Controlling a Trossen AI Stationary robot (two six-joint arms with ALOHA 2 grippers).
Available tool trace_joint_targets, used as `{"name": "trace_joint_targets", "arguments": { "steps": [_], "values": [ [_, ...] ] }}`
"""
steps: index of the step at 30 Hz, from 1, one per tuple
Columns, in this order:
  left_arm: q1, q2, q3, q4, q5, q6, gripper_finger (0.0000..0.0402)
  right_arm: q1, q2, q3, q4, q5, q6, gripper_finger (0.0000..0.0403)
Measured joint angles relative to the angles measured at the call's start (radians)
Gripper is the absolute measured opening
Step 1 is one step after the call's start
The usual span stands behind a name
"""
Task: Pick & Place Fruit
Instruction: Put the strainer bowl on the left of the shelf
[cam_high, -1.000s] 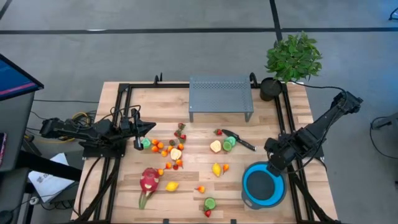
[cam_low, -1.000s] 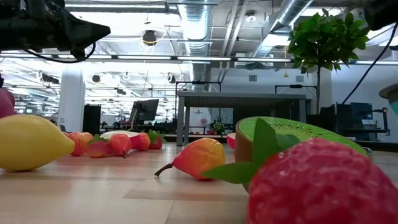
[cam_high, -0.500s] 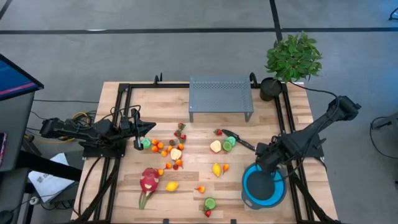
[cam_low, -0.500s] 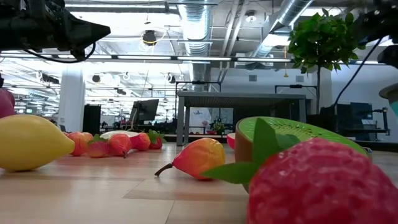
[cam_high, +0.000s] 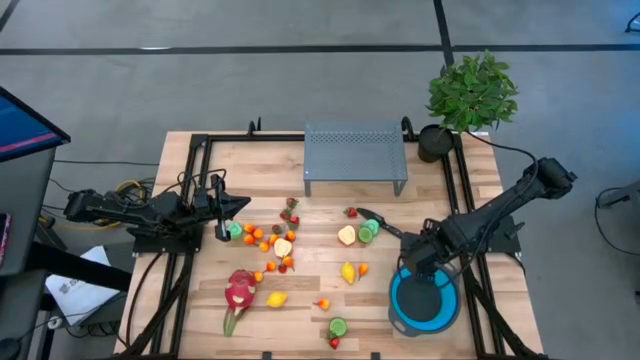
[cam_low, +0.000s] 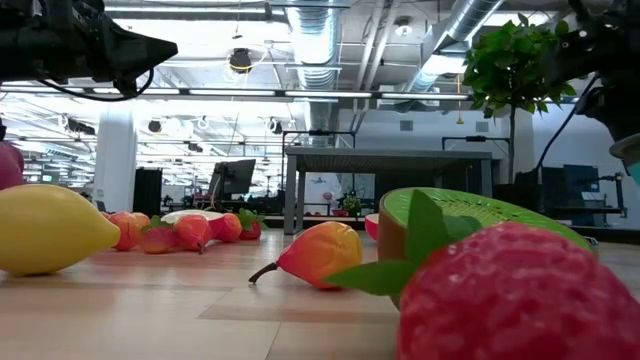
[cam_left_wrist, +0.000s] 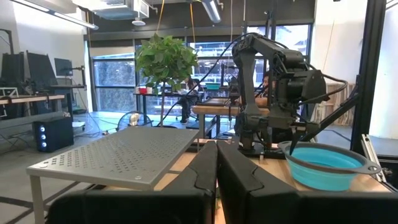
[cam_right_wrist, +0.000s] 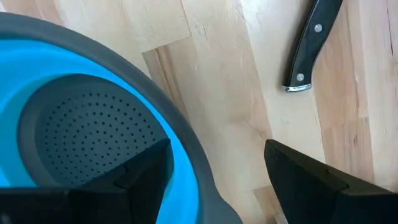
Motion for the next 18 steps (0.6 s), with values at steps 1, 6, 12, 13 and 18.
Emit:
{"name": "trace_joint_targets", "arguments": {
  "steps": [1, 6, 12, 13, 18],
  "values": [
    [0.000, 0.000, 0.000, 0.000, 0.000, 0.000, 0.0002, -0.002, 0.000, 0.000, 0.000, 0.000, -0.004, 0.0253],
    [0.000, 0.000, 0.000, 0.000, 0.000, 0.000, 0.0002, 0.005, 0.000, -0.041, 0.092, -0.031, -0.045, 0.0253],
    [0.000, 0.000, 0.000, 0.000, 0.000, 0.000, 0.0002, 0.005, 0.000, -0.110, 0.190, -0.064, -0.037, 0.0245],
    [0.000, 0.000, 0.000, 0.000, 0.000, 0.000, 0.0002, 0.005, 0.000, -0.111, 0.194, -0.064, -0.038, 0.0238],
    [0.000, 0.000, 0.000, 0.000, 0.000, 0.000, 0.0002, 0.005, 0.000, -0.111, 0.195, -0.085, -0.051, 0.0178]
  ]
}}
